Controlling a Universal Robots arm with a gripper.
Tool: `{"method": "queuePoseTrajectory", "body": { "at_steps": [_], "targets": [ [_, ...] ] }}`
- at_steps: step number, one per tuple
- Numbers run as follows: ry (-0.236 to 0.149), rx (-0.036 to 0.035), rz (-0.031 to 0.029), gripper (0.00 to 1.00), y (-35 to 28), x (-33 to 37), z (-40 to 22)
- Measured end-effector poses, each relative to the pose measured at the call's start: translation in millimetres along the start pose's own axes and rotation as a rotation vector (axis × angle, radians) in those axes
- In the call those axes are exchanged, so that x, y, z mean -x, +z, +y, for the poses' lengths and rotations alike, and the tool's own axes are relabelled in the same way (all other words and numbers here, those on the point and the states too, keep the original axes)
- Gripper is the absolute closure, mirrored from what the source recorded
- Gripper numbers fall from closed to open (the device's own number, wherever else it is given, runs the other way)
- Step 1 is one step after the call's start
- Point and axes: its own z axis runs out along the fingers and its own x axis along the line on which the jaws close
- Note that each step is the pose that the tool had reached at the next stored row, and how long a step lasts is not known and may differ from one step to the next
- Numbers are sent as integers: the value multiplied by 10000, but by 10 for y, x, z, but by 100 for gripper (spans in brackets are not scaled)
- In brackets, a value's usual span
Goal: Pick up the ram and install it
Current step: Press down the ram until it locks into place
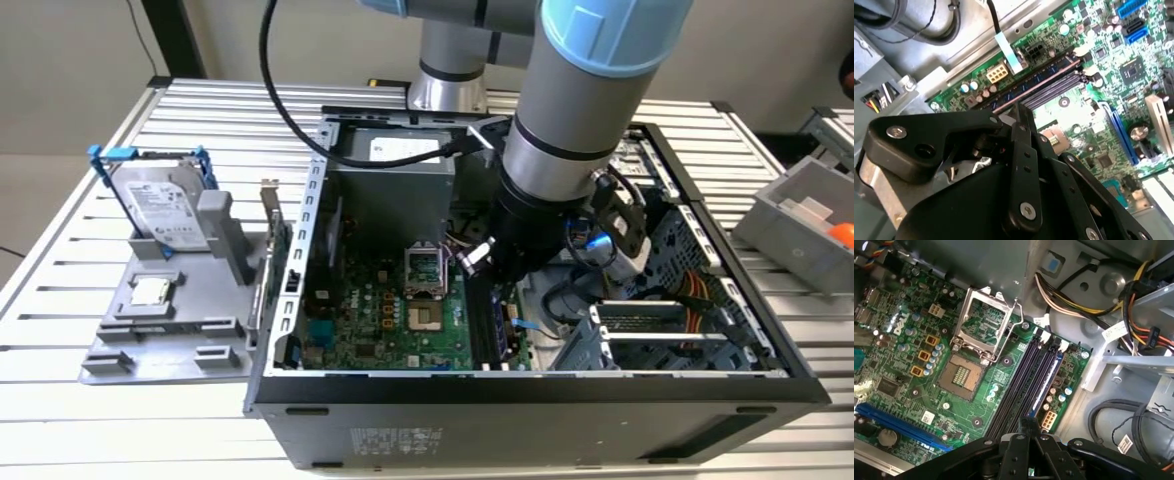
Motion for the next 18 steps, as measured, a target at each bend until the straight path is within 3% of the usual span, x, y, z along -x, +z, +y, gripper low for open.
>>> {"method": "queuePoseTrajectory", "body": {
  "at_steps": [18],
  "targets": [
    [-1406,10,38,100,-11,0,1]
  ]
}}
